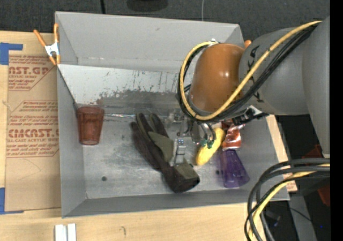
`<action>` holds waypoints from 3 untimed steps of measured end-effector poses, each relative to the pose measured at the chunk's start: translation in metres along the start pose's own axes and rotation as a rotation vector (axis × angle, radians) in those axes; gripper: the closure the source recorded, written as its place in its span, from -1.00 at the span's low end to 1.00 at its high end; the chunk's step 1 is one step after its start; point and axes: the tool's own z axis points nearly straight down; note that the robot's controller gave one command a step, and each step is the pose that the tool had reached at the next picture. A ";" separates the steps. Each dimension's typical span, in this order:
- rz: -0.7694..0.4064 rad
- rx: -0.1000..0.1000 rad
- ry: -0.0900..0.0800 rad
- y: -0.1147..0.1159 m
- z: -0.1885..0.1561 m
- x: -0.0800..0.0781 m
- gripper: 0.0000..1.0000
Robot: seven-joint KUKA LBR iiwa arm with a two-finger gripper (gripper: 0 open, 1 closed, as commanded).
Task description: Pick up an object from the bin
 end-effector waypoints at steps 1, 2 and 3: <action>0.063 0.002 0.009 0.003 0.039 0.007 -1.00; 0.123 0.001 0.007 0.005 0.058 0.004 -1.00; 0.278 0.002 0.002 -0.015 0.073 0.025 1.00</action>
Offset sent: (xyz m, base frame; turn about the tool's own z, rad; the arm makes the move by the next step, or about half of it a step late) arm -0.0005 0.0048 -0.0740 0.1824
